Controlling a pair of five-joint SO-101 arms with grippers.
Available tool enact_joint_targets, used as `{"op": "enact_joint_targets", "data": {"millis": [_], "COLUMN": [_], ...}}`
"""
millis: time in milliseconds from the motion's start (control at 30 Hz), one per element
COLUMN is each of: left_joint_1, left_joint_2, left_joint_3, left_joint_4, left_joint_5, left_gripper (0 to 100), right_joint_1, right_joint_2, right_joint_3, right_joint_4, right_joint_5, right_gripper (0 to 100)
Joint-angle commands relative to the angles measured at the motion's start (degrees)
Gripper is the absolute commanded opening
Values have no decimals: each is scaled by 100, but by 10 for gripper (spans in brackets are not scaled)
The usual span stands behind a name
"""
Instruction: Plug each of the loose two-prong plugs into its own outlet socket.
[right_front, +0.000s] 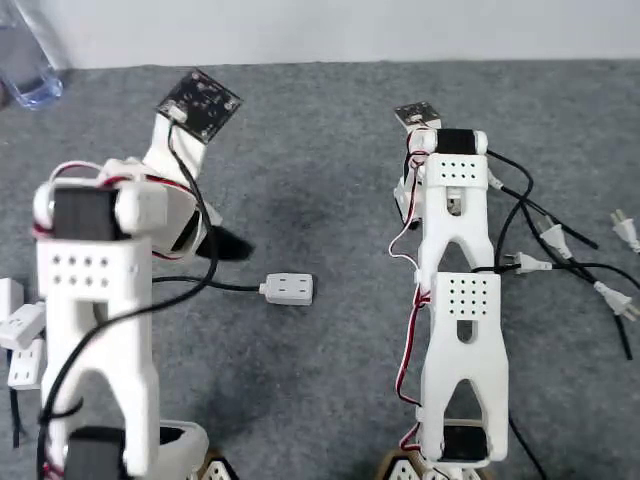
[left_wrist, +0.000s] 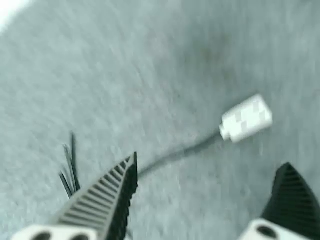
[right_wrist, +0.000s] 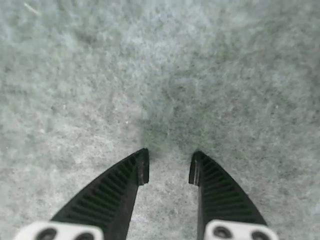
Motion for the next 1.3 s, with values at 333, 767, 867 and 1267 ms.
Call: {"op": "enact_joint_targets", "data": {"millis": [333,767,867,1267], "left_joint_1": [369,-475,-475,-79], "left_joint_2": [-290,-299,-246,1345], "left_joint_3": [3125,2765,2774,2712], "left_joint_4": [-774,-1152,-1257,-2479], "left_joint_5": [1521,-651,-2725,-3754], "left_gripper": [400,400,400,400], "right_joint_1": [-57,-75,-119,-127], "right_joint_2": [48,48,48,48], "right_joint_3": [132,132,141,141], "right_joint_4": [189,110,110,31], "right_joint_5": [-18,-9,-9,-9], "right_gripper": [155,155,155,155]}}
